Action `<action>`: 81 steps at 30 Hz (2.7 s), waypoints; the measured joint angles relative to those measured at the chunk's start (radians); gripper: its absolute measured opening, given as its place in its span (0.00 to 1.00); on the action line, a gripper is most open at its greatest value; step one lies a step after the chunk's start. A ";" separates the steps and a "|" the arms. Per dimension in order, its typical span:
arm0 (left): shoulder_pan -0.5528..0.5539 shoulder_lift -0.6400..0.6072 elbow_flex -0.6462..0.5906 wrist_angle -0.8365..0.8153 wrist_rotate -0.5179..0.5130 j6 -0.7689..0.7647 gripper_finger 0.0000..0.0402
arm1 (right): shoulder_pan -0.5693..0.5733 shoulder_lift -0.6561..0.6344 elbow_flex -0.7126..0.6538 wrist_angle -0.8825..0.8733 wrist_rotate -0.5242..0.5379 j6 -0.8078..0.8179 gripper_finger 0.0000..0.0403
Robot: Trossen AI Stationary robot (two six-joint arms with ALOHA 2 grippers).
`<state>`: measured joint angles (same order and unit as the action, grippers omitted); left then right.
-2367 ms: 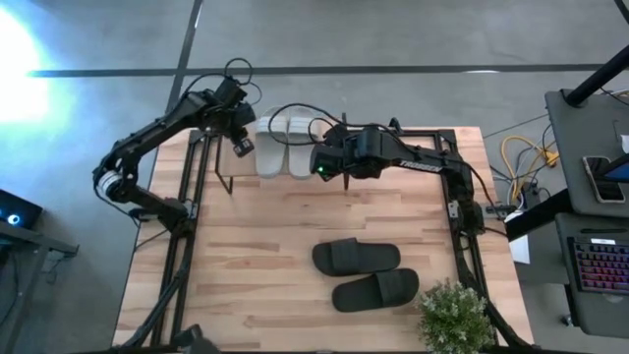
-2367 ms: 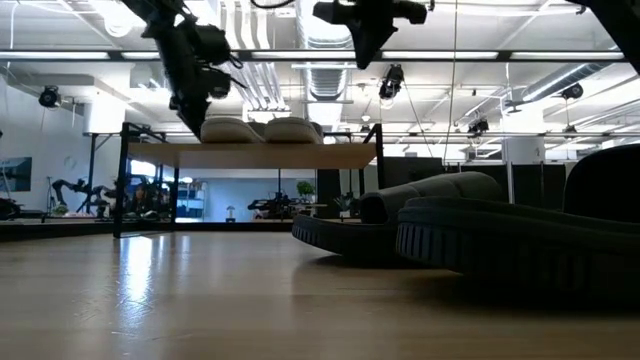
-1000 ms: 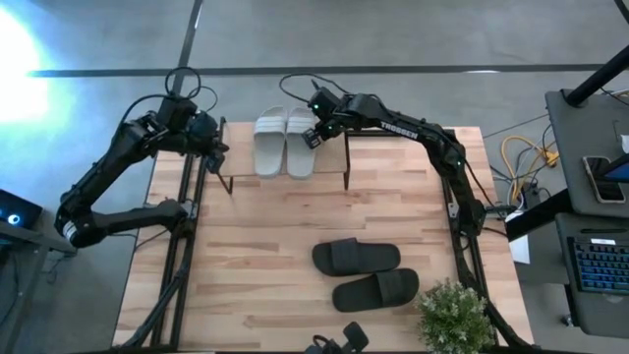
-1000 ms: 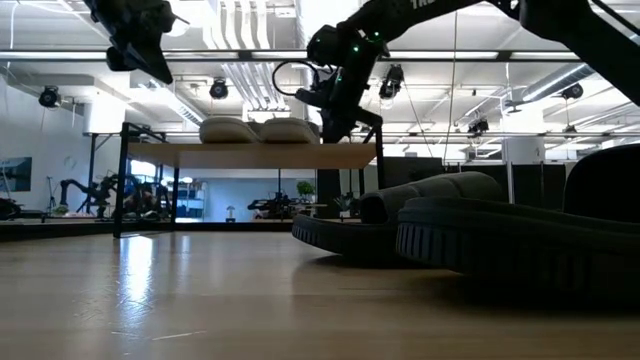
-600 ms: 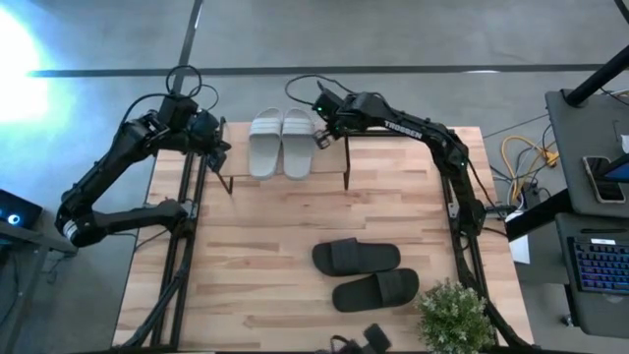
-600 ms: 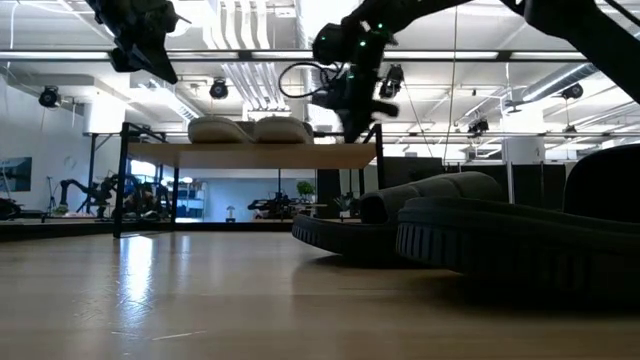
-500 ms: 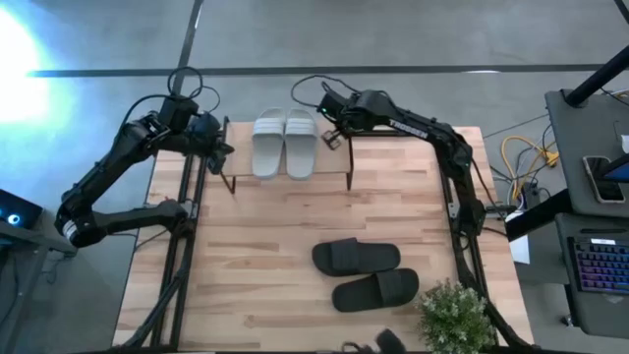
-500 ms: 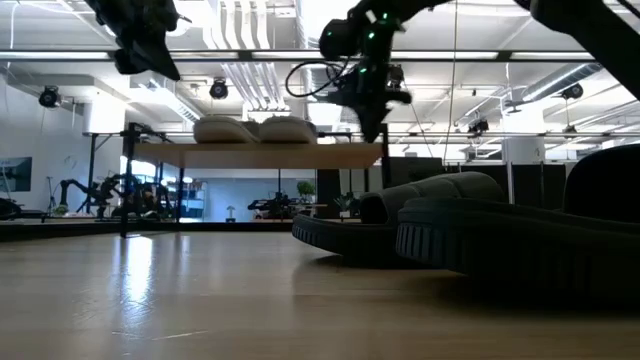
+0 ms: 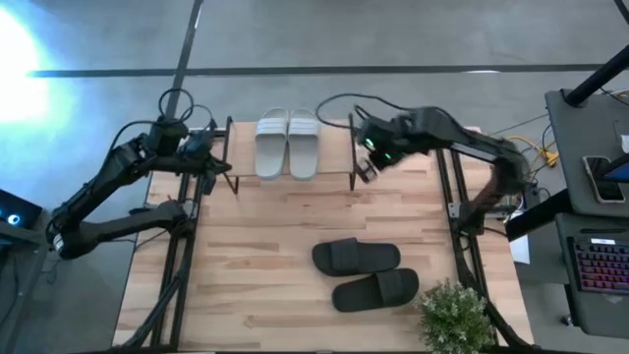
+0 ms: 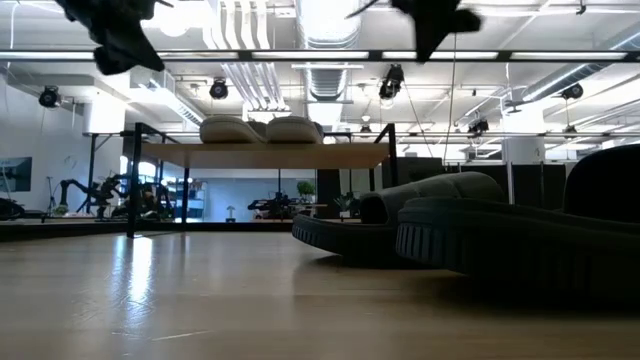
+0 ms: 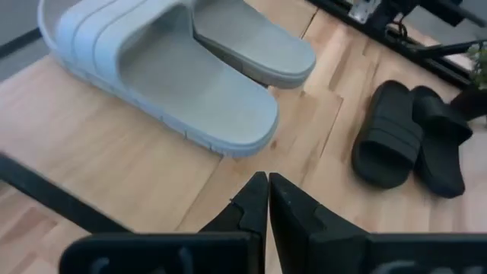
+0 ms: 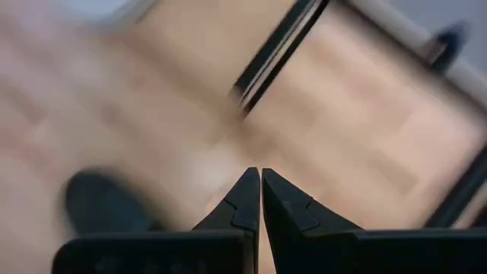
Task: Pick and place slides into the shelf
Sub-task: Put the top black slides under the shelf, then put the top slides under the shelf
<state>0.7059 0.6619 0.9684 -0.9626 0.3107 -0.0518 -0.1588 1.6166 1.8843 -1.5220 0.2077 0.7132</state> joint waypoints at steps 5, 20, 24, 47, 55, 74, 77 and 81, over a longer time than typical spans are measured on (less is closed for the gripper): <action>-0.001 -0.153 -0.047 0.005 0.048 -0.054 0.00 | 0.226 -0.133 -0.190 0.056 -0.022 0.358 0.10; -0.001 -0.357 -0.124 0.038 0.180 -0.255 0.00 | 0.663 -0.091 -0.719 0.818 0.102 0.974 0.59; -0.001 -0.361 -0.120 0.039 0.193 -0.259 0.00 | 0.662 -0.036 -0.803 1.011 0.108 0.973 0.61; -0.001 -0.375 -0.115 0.038 0.202 -0.283 0.00 | 0.574 0.066 -0.944 1.308 0.144 0.904 0.49; -0.001 -0.366 -0.115 0.039 0.181 -0.283 0.00 | 0.501 0.057 -0.944 1.399 0.128 0.833 0.14; 0.000 -0.364 -0.119 -0.002 0.341 -0.312 0.00 | 0.424 0.042 -0.857 1.218 0.220 0.836 0.02; 0.000 -0.362 -0.119 -0.085 0.364 -0.266 0.00 | 0.427 0.043 -0.784 1.008 0.198 0.729 0.02; 0.000 -0.361 -0.121 -0.127 0.372 -0.181 0.00 | 0.427 0.043 -0.692 0.823 0.196 0.502 0.02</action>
<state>0.7054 0.3008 0.8473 -1.0893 0.6831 -0.2325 0.2680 1.6596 1.1925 -0.6985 0.4034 1.2147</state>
